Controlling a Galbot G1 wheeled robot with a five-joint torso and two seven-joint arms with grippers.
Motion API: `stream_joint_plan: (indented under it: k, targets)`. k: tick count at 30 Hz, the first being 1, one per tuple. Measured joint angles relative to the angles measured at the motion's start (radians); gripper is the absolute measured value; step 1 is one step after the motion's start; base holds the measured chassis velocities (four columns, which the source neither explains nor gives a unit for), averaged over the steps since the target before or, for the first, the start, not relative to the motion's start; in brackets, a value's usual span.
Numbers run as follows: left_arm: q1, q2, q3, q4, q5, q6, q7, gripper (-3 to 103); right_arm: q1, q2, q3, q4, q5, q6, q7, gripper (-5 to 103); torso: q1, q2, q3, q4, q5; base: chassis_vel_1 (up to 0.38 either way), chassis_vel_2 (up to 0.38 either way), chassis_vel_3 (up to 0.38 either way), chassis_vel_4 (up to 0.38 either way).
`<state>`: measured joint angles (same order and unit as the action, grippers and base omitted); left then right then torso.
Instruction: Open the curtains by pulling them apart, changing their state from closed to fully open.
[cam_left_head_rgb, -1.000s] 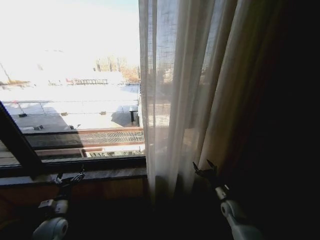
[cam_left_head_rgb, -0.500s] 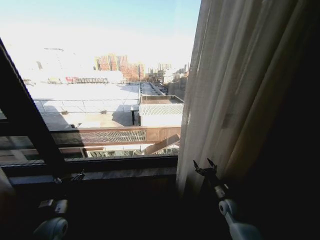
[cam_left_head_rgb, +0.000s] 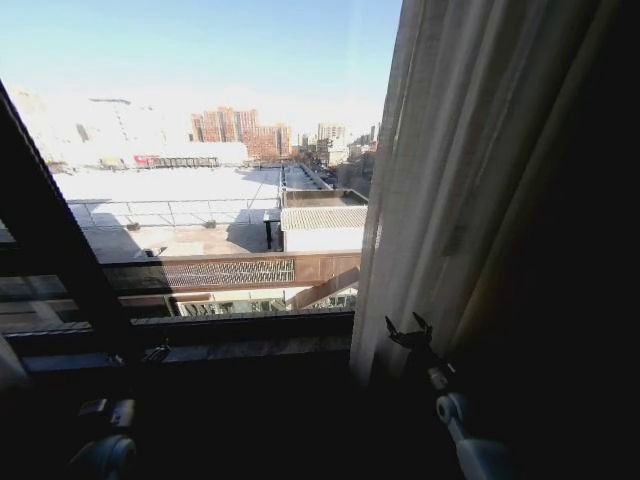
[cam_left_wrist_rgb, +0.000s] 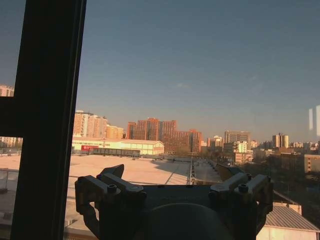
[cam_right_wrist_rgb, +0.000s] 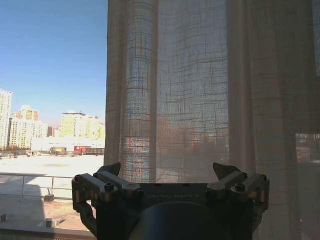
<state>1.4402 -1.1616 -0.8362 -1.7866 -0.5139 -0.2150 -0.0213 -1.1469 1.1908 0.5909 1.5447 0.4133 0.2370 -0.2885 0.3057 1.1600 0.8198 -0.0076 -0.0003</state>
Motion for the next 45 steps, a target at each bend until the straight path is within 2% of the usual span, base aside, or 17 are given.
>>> stream_joint_plan:
  k: [12, 20, 26, 30, 36, 45]
  targets:
    - [0.0, 0.0, 0.0, 0.0, 0.0, 0.0, 0.0, 100, 0.018, 0.007, -0.03, 0.009, -0.017, 0.003, 0.035, 100, 0.0, 0.0, 0.0, -0.0003, 0.0003, -0.052, 0.075, 0.059, -0.054]
    - [0.0, 0.0, -0.001, 0.0, 0.0, 0.0, 0.0, 100, 0.09, 0.0, -0.082, -0.016, -0.064, -0.028, 0.103, 100, 0.0, 0.0, 0.0, -0.0001, 0.0001, -0.014, 0.015, 0.012, -0.01]
    - [0.0, 0.0, -0.001, 0.0, 0.0, 0.0, 0.0, 100, 0.098, 0.006, -0.097, -0.013, -0.066, -0.029, 0.114, 100, 0.0, 0.0, 0.0, 0.0002, 0.0003, 0.0, 0.0, 0.0, 0.0]
    - [0.0, 0.0, -0.001, 0.0, 0.0, 0.0, 0.0, 100, 0.021, -0.011, -0.088, 0.026, -0.056, 0.002, 0.111, 100, 0.0, 0.0, 0.0, -0.0005, 0.0003, 0.0, 0.0, 0.0, 0.0]
    - [0.0, 0.0, -0.001, 0.0, 0.0, 0.0, 0.0, 100, -0.025, -0.017, -0.08, 0.051, -0.049, 0.026, 0.102, 100, 0.0, 0.0, 0.0, -0.0003, 0.0002, 0.0, 0.0, 0.0, 0.0]
    - [0.0, 0.0, 0.0, 0.0, 0.0, 0.0, 0.0, 100, 0.044, -0.014, -0.107, 0.021, -0.046, 0.014, 0.108, 100, 0.0, 0.0, 0.0, 0.0, 0.0003, 0.0, 0.0, 0.0, 0.0]
